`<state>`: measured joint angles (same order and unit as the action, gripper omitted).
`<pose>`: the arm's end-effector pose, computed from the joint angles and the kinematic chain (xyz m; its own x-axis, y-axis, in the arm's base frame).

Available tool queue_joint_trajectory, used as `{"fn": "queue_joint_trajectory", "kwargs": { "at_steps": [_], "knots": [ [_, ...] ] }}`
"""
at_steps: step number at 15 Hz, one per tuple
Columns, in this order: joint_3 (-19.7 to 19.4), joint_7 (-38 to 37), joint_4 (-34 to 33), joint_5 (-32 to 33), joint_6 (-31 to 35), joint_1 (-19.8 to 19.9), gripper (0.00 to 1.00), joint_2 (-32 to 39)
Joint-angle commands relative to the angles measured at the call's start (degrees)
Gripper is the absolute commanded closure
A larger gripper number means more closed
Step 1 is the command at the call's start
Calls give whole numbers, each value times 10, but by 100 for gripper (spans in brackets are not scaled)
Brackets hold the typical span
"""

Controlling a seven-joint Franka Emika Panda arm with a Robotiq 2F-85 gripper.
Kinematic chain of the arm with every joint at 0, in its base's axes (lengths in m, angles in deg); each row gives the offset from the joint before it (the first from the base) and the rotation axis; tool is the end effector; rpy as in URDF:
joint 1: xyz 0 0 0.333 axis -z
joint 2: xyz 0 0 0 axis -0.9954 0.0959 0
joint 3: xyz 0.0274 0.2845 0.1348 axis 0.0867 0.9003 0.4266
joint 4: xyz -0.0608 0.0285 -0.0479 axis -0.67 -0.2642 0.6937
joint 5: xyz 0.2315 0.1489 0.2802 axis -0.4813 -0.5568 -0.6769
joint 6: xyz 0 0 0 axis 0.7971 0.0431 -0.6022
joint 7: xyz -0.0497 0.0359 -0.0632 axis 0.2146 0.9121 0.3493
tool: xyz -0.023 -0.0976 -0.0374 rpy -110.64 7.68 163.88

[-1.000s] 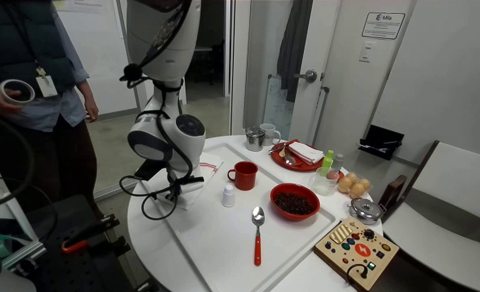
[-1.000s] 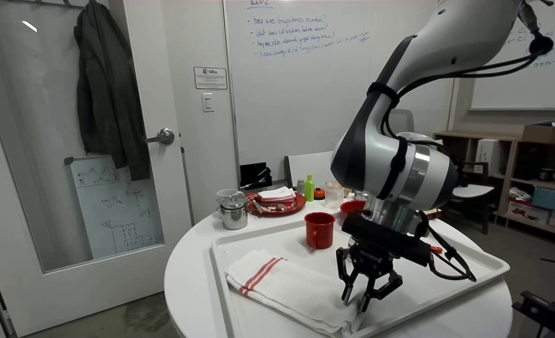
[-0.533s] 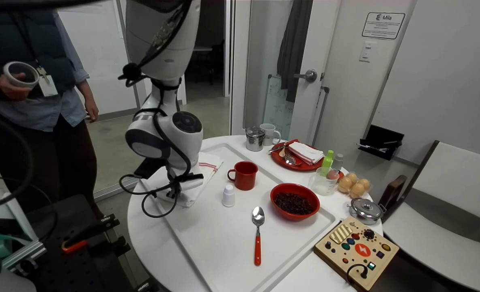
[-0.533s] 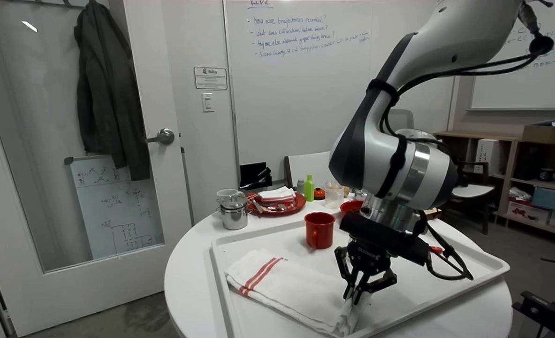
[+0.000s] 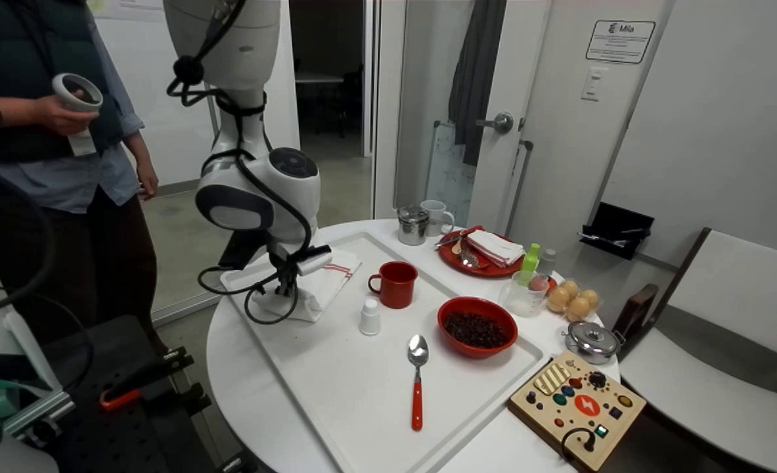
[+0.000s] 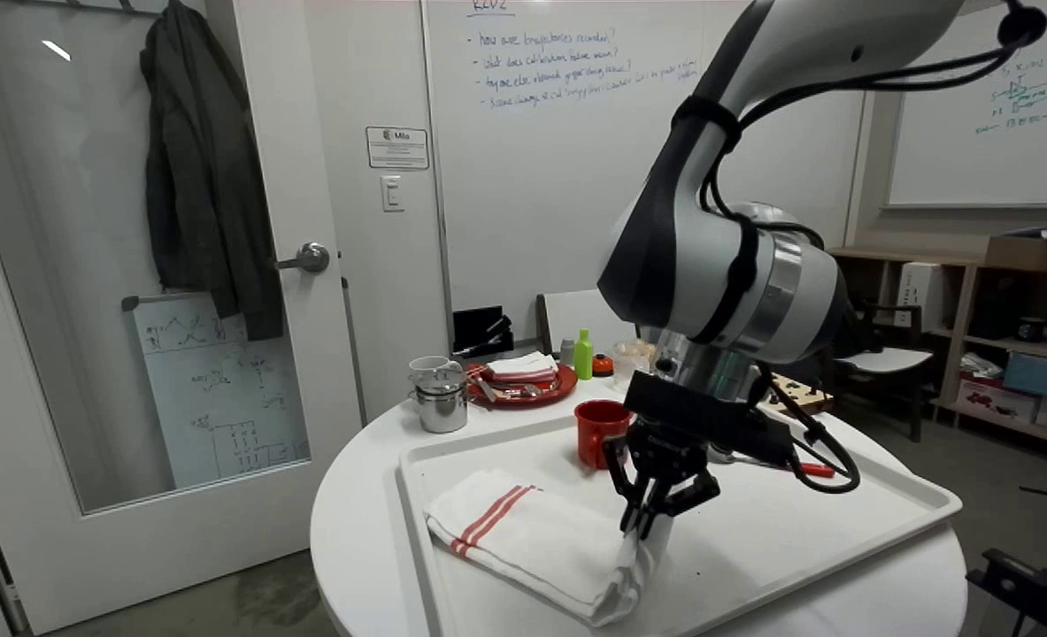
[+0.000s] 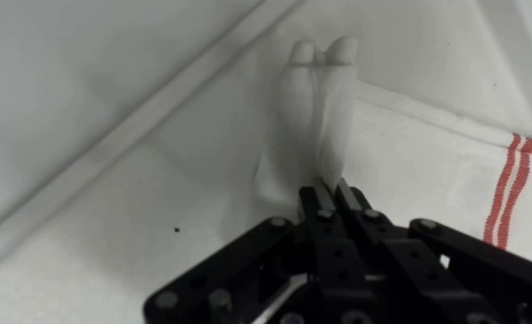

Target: Fold the white towel.

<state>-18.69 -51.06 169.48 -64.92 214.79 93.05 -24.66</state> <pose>0.4410 0.1490 0.0723 0.7263 -0.6662 -0.1693 -0.6818 -0.6666 -0.3013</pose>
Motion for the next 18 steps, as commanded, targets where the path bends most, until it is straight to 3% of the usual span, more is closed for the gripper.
{"fn": "queue_joint_trajectory", "kwargs": {
  "at_steps": [1, 3, 6, 11, 18],
  "knots": [
    [-82, -12, 5, 46, -68, -86, 99, -75],
    [-132, -23, -7, 88, -102, -123, 99, -92],
    [-171, -24, -40, 141, -144, -133, 99, -97],
    [-199, -19, -127, 214, -240, -121, 99, -70],
    [-218, -9, -241, 290, -387, -134, 99, -26]
  ]
}}
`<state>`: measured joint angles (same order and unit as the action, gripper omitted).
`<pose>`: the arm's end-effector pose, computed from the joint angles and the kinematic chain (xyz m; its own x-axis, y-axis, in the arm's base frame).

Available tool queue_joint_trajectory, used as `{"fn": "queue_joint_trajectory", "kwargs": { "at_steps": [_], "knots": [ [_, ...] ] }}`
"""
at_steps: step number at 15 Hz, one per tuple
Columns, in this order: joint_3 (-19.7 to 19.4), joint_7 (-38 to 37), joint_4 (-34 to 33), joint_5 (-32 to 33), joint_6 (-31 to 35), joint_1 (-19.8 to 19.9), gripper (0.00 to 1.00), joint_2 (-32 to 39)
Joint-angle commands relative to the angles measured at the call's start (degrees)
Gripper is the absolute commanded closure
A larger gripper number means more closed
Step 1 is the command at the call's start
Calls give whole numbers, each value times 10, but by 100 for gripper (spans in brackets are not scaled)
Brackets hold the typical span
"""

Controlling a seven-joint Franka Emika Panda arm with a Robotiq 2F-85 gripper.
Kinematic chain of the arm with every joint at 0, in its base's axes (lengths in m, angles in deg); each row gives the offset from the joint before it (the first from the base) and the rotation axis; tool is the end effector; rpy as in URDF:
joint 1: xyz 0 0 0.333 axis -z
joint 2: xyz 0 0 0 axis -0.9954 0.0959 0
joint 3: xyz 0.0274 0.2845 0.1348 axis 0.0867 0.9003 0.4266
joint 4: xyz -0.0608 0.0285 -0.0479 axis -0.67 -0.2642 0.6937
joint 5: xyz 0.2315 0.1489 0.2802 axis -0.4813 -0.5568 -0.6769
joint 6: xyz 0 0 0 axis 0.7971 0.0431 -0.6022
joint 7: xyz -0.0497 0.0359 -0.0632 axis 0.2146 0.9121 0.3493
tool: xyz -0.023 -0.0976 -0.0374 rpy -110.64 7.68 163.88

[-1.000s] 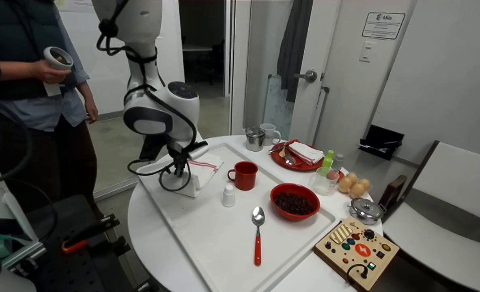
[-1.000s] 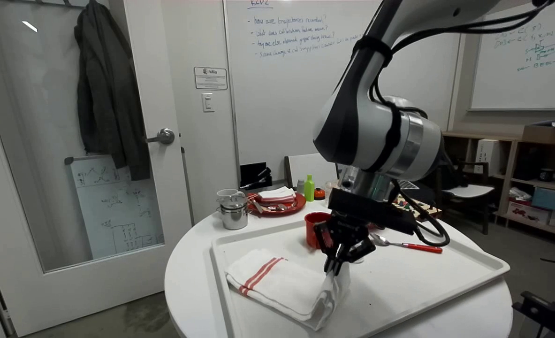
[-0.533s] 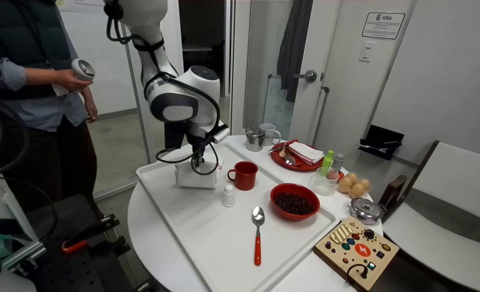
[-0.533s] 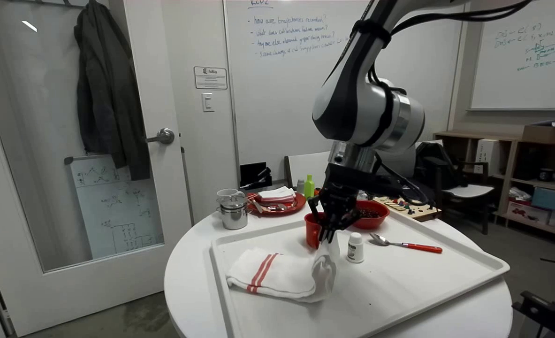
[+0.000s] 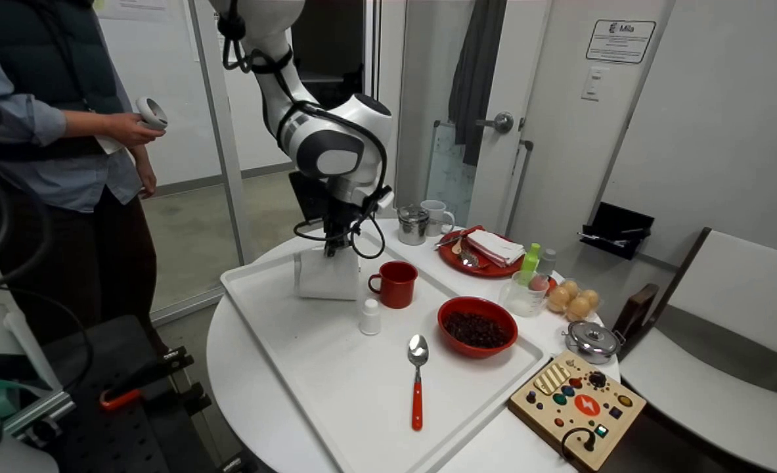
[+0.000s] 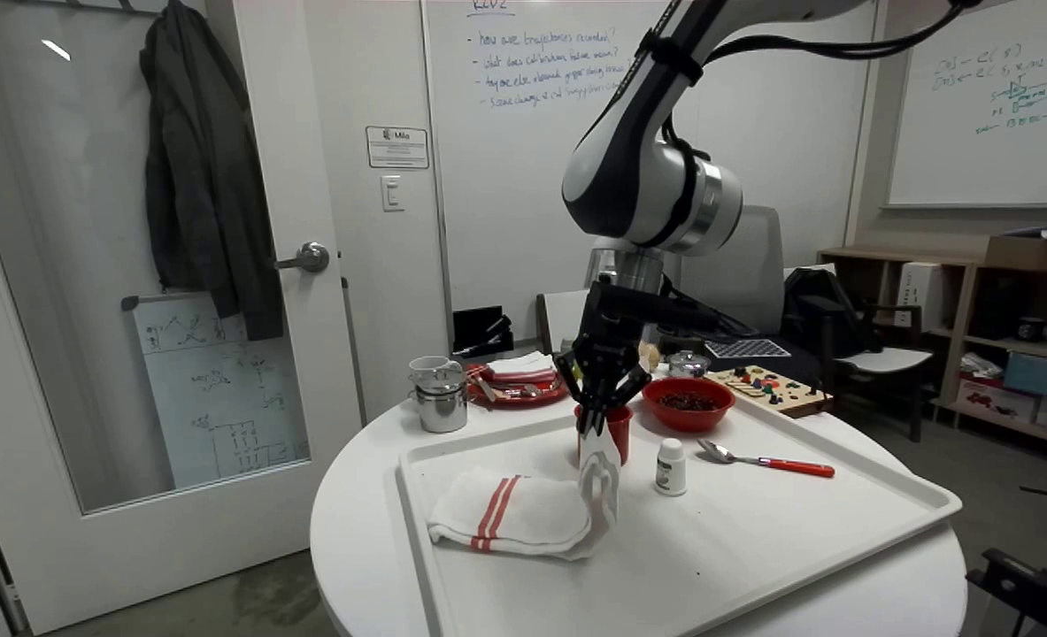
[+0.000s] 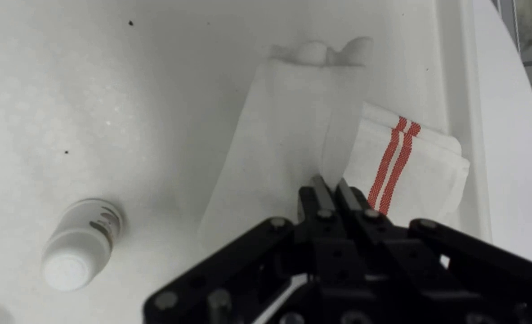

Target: Fold the white towel.

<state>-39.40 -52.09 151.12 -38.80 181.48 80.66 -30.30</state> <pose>0.5674 0.1397 0.1406 0.9467 -0.2840 -0.1518 -0.3155 -0.9122 -0.2613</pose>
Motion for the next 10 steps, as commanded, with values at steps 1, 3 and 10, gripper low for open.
{"fn": "queue_joint_trajectory", "kwargs": {
  "at_steps": [1, 3, 10],
  "knots": [
    [-10, 6, -70, 33, -66, -10, 99, 37],
    [-9, 12, -99, 42, -86, -12, 99, 49],
    [-10, 2, -186, 53, -110, -34, 99, 91]
  ]
}}
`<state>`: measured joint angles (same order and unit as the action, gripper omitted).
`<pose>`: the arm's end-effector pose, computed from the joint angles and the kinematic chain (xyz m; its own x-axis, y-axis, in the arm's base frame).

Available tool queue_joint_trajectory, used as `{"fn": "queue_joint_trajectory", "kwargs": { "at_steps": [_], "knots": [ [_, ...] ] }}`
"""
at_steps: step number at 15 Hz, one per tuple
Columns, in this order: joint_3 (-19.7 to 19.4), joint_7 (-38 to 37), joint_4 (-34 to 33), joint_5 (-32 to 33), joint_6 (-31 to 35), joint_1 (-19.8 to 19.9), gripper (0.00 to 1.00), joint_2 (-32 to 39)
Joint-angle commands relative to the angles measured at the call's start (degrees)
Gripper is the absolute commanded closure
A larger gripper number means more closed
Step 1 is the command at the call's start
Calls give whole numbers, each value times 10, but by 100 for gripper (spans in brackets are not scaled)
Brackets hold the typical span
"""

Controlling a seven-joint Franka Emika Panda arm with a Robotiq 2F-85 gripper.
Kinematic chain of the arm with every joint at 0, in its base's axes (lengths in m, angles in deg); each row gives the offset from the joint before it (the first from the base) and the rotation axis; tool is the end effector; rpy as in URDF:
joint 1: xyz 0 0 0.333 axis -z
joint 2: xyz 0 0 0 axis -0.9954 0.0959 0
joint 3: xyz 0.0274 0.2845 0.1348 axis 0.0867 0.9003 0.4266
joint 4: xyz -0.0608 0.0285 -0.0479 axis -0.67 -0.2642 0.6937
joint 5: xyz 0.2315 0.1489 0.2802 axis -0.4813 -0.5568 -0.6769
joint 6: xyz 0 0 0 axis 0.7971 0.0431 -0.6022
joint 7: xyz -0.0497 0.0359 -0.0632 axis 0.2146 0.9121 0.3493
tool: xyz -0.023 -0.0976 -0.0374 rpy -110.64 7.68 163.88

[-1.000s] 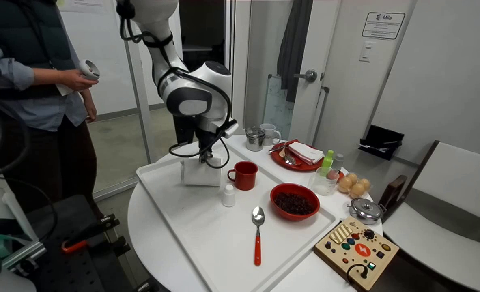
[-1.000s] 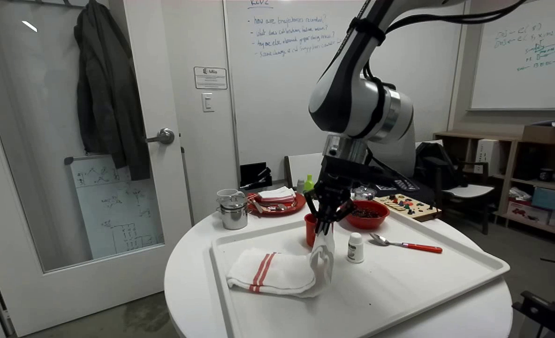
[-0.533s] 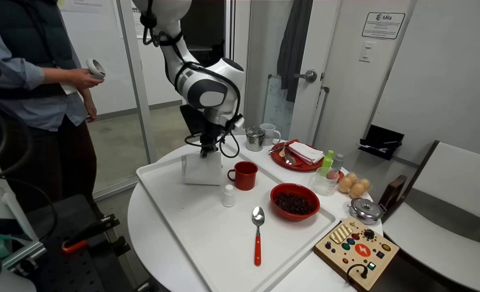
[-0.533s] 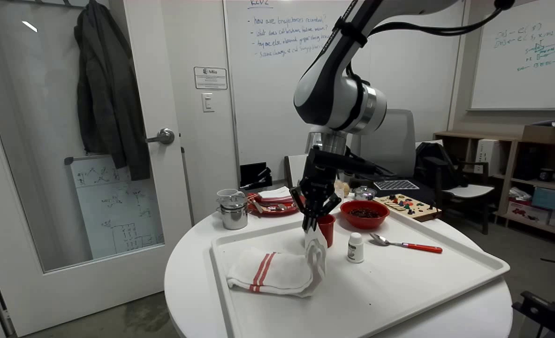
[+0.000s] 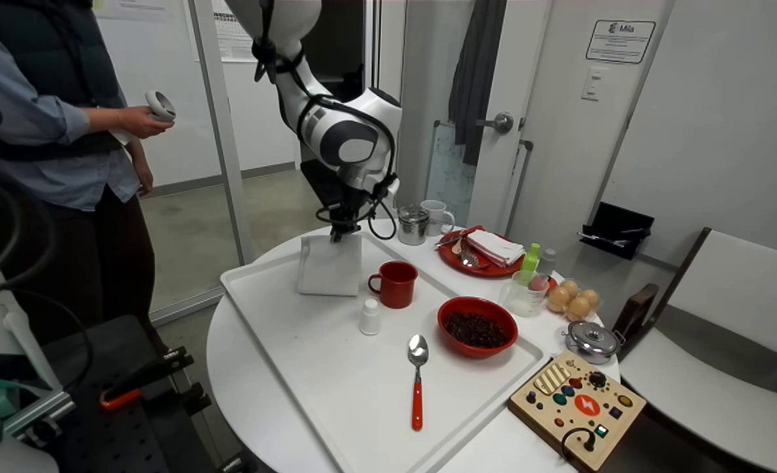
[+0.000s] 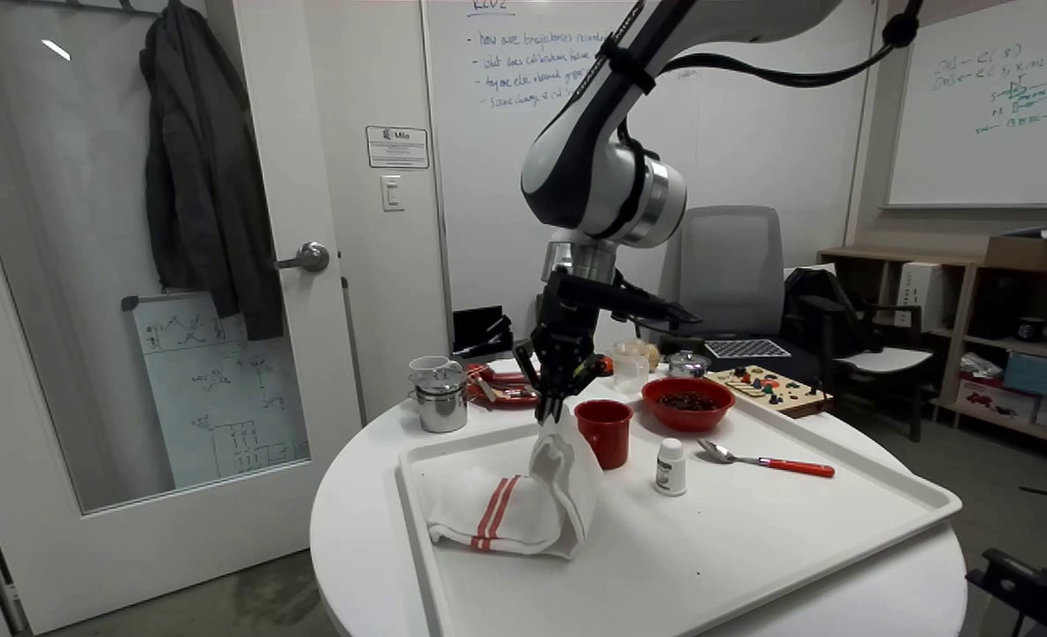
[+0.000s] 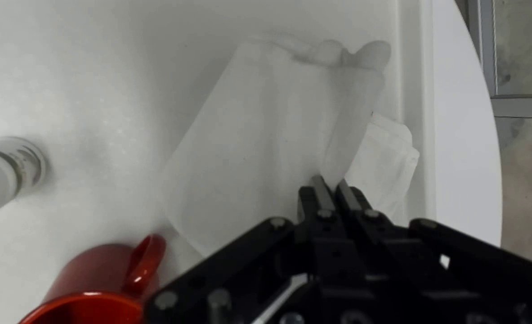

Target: Fold the white towel.

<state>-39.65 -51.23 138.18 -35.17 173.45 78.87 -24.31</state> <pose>0.6159 0.1709 0.1474 0.9722 -0.1732 -0.1578 -0.2125 -0.9355 -0.2824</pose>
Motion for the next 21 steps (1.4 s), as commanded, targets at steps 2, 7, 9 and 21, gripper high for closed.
{"fn": "queue_joint_trajectory", "kwargs": {
  "at_steps": [2, 7, 9, 21],
  "knots": [
    [-5, -4, -82, 20, -43, -23, 99, 48],
    [-2, 0, -155, 32, -84, -40, 99, 95],
    [0, 2, -187, 33, -97, -44, 99, 113],
    [-2, 0, -357, 41, -171, -55, 69, 211]
  ]
}}
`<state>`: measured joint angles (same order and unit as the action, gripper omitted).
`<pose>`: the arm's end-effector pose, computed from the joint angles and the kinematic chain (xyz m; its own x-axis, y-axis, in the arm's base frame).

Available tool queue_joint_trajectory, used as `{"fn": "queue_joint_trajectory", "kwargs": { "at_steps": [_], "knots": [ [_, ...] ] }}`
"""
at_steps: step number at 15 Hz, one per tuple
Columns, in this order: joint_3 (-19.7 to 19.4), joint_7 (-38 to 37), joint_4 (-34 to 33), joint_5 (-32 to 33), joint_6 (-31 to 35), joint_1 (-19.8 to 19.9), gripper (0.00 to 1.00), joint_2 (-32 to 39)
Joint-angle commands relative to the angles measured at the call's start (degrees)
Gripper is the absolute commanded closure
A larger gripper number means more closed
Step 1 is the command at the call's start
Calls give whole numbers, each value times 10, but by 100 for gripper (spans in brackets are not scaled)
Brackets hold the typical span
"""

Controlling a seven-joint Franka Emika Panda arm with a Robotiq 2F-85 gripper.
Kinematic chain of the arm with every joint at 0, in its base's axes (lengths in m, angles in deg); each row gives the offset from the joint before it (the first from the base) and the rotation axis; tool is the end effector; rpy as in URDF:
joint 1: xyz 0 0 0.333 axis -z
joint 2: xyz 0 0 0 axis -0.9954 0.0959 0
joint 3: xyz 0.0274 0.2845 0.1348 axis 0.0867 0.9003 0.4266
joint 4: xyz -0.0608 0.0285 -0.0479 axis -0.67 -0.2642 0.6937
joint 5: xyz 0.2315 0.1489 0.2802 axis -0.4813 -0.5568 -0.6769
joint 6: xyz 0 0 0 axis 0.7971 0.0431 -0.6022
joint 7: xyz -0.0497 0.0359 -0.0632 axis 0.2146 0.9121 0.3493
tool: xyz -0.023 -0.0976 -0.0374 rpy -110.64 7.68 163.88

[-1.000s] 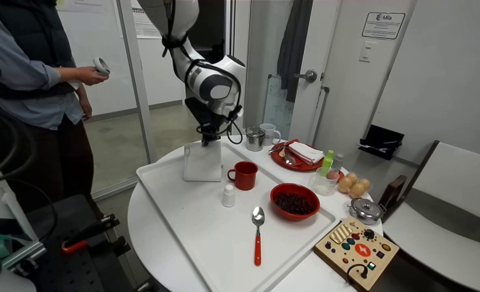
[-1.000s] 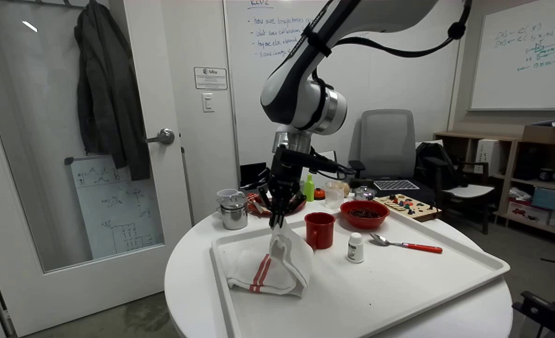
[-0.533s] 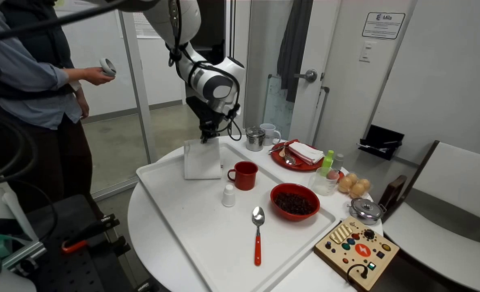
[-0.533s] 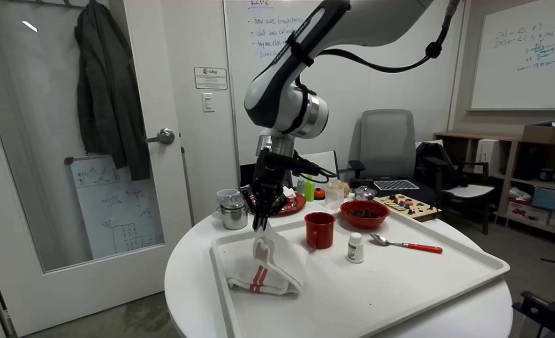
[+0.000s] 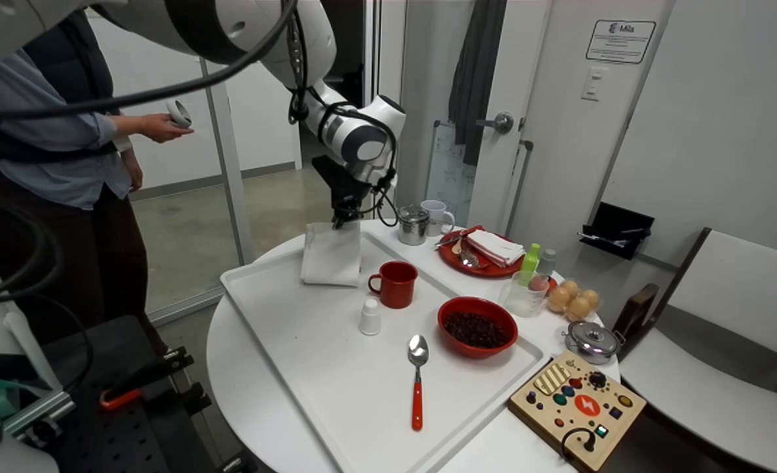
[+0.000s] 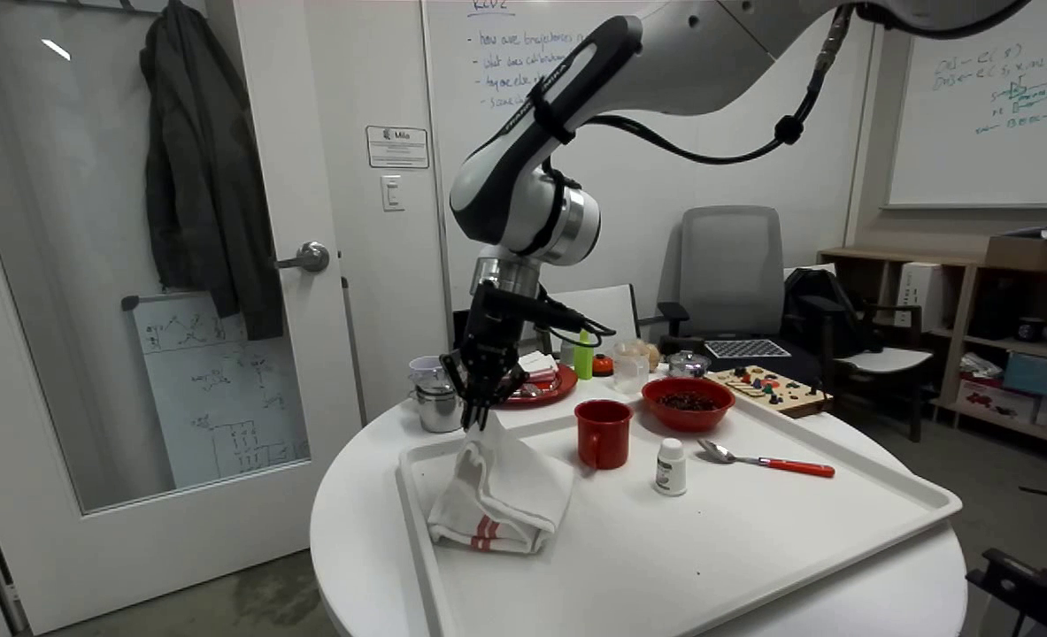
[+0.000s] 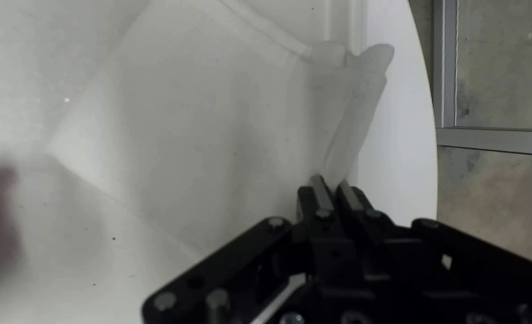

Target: Fold the white towel.

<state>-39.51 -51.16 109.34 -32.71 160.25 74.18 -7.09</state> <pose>0.6883 0.2407 0.1252 0.9819 -0.0407 -0.1850 -0.1022 -0.9363 -0.3360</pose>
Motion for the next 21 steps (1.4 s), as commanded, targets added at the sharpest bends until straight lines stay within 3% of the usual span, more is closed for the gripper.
{"fn": "queue_joint_trajectory", "kwargs": {
  "at_steps": [1, 8, 10, 14, 15, 21],
  "knots": [
    [-3, -2, -78, 17, -46, -9, 63, 45],
    [-7, -5, -121, 24, -77, -15, 11, 70],
    [-10, -7, -122, 28, -76, -17, 1, 68],
    [-26, -12, -69, 53, -54, -26, 0, 21],
    [-10, -2, -94, 35, -56, -13, 0, 52],
    [-16, -3, -91, 43, -56, -19, 0, 40]
  ]
}}
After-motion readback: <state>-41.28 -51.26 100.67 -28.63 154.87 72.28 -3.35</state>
